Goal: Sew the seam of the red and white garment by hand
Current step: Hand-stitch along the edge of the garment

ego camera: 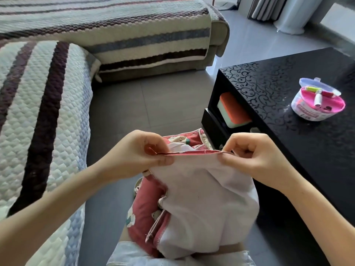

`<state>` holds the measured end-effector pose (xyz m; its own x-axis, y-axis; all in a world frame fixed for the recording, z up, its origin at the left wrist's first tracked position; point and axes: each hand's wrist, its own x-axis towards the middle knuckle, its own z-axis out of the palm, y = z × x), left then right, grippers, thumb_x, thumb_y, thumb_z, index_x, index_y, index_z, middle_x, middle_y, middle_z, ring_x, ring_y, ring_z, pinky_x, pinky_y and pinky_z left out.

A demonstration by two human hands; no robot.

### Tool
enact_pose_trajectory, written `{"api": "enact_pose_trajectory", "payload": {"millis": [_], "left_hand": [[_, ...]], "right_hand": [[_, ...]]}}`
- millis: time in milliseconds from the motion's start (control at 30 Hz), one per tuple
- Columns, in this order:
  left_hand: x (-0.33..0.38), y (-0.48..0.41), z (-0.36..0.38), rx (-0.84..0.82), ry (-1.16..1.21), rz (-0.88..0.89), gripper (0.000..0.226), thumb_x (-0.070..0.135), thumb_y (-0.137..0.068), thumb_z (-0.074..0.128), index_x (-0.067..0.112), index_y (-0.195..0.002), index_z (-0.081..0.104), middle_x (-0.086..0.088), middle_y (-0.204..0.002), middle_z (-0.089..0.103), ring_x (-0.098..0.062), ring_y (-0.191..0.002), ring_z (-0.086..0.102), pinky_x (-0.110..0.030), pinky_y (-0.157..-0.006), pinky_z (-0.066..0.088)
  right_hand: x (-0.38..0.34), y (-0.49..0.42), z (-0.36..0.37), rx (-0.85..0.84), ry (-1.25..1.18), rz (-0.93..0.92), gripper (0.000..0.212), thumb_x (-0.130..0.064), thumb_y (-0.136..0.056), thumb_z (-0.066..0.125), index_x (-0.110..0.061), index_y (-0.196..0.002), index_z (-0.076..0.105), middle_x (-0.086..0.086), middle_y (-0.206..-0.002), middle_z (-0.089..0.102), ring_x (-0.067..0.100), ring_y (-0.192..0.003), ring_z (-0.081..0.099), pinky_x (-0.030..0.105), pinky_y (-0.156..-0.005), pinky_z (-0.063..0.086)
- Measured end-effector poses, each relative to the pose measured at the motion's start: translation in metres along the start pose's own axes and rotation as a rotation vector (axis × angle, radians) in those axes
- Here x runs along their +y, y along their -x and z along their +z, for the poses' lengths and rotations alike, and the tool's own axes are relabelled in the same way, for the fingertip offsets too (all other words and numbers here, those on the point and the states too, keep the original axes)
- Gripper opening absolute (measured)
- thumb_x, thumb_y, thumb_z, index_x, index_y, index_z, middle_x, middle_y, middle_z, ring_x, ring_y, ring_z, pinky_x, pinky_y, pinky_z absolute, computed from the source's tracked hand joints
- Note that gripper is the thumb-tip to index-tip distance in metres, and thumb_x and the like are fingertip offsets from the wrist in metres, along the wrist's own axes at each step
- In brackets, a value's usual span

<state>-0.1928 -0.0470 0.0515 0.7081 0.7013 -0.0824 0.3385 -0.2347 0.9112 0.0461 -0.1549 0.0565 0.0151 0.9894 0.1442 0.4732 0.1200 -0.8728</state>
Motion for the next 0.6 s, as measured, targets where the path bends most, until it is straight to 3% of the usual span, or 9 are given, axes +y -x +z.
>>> {"api": "enact_pose_trajectory", "payload": {"millis": [100,167,233,333,400,500,600], "left_hand": [[0.0,-0.002,0.005,-0.002,-0.062,-0.021,0.02,0.003,-0.075,0.078,0.018,-0.066,0.067,0.01,-0.057,0.061,-0.01,-0.048,0.05,-0.026,-0.044,0.046],[0.0,-0.005,0.008,-0.013,-0.068,-0.039,0.018,0.008,-0.073,0.081,0.021,-0.069,0.068,0.013,-0.059,0.061,-0.005,-0.05,0.049,-0.024,-0.046,0.045],[0.0,-0.007,0.009,-0.054,-0.096,-0.021,0.016,0.027,-0.068,0.083,0.021,-0.075,0.07,0.012,-0.067,0.065,0.0,-0.057,0.054,-0.021,-0.055,0.046],[0.003,-0.011,0.013,-0.113,-0.179,0.02,0.034,0.057,-0.06,0.076,0.035,-0.085,0.07,0.016,-0.081,0.067,0.003,-0.072,0.059,-0.008,-0.063,0.04],[0.01,-0.015,0.02,-0.123,-0.181,0.07,0.028,0.051,-0.065,0.082,0.035,-0.086,0.07,0.014,-0.075,0.065,0.002,-0.07,0.058,-0.007,-0.063,0.038],[0.017,-0.023,0.029,-0.133,-0.185,0.119,0.015,0.03,-0.077,0.078,0.019,-0.087,0.076,0.009,-0.072,0.066,-0.001,-0.066,0.057,-0.01,-0.062,0.04],[0.018,-0.026,0.03,-0.178,-0.099,0.077,0.012,0.031,-0.08,0.074,0.019,-0.083,0.076,0.001,-0.077,0.07,-0.012,-0.071,0.061,-0.026,-0.066,0.049]], "right_hand": [[0.001,0.003,0.001,-0.046,-0.033,0.051,0.02,-0.003,-0.079,0.075,-0.002,-0.065,0.061,-0.008,-0.049,0.03,0.005,-0.048,0.024,0.013,-0.048,0.022],[0.0,0.003,-0.001,-0.05,-0.059,0.066,0.02,-0.007,-0.079,0.076,-0.004,-0.065,0.062,-0.008,-0.05,0.03,0.005,-0.049,0.024,0.013,-0.048,0.022],[0.0,0.002,-0.003,-0.046,-0.091,0.076,0.018,-0.016,-0.076,0.073,-0.008,-0.065,0.062,-0.005,-0.051,0.031,0.009,-0.051,0.025,0.015,-0.048,0.021],[0.001,0.002,-0.004,-0.072,-0.11,0.092,0.016,-0.019,-0.074,0.071,-0.011,-0.065,0.061,-0.001,-0.052,0.033,0.016,-0.052,0.026,0.021,-0.049,0.022],[0.001,0.001,-0.005,-0.096,-0.111,0.098,0.014,-0.019,-0.074,0.071,-0.011,-0.066,0.062,0.003,-0.053,0.034,0.018,-0.053,0.026,0.023,-0.05,0.022],[0.001,0.001,-0.007,-0.115,-0.112,0.111,0.013,-0.018,-0.073,0.07,-0.012,-0.066,0.062,0.006,-0.054,0.033,0.018,-0.053,0.026,0.021,-0.049,0.022],[0.001,0.003,-0.011,-0.123,-0.13,0.128,0.013,-0.019,-0.073,0.071,-0.013,-0.065,0.063,0.008,-0.055,0.034,0.022,-0.054,0.026,0.023,-0.05,0.021]]}}
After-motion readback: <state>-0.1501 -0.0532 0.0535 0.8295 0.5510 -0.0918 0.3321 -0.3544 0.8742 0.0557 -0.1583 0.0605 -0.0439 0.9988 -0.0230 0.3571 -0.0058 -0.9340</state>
